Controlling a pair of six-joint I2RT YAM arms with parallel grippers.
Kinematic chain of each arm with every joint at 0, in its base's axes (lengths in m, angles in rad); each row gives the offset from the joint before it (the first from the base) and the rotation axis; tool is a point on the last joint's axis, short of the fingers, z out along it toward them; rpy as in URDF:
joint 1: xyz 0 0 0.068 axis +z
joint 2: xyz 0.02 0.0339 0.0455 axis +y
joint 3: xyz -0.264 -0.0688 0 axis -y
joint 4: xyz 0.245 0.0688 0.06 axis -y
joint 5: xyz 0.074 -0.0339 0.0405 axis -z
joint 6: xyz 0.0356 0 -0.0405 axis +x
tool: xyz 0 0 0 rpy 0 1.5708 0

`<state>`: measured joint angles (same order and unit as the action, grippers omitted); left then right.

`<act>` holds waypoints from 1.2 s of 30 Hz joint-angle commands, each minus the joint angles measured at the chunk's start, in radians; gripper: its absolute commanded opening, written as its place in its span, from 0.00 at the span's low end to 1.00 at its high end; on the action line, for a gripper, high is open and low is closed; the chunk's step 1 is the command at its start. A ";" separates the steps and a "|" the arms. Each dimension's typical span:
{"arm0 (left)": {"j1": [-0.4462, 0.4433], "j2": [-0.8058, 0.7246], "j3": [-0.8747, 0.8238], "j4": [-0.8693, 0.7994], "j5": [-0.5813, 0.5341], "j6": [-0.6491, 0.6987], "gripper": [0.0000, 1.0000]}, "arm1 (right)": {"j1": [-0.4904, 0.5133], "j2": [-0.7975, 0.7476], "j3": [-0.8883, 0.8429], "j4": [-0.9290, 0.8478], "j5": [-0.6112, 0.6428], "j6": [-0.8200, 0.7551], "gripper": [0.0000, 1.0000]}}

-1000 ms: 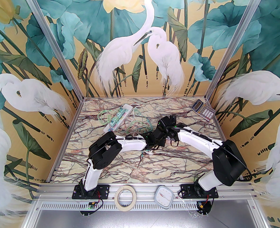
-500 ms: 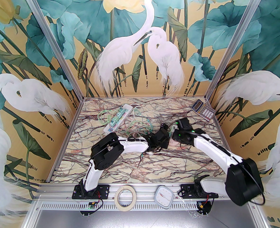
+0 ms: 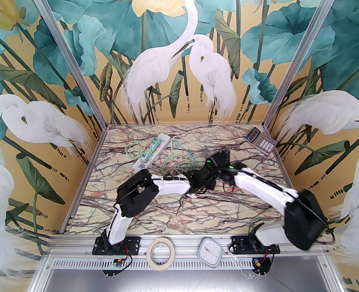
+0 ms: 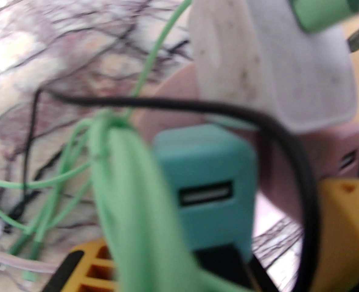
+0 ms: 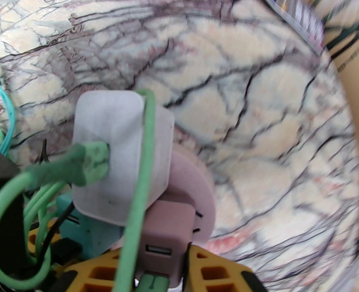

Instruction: Pull the plug off the socket

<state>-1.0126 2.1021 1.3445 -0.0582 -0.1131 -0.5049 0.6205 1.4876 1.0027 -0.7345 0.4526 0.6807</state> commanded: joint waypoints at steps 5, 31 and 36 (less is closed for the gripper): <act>-0.029 0.120 -0.012 -0.188 0.025 0.029 0.24 | 0.140 0.039 0.045 0.079 -0.074 -0.011 0.29; -0.029 0.089 -0.034 -0.181 0.008 0.023 0.25 | -0.288 -0.257 -0.229 0.235 -0.374 0.005 0.29; -0.028 0.062 -0.016 -0.202 0.003 0.037 0.25 | -0.415 -0.327 -0.280 0.262 -0.461 0.005 0.30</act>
<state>-1.0298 2.1338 1.3693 -0.0822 -0.1280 -0.4953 0.2588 1.2133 0.7433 -0.5301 0.0517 0.6834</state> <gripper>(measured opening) 0.251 0.302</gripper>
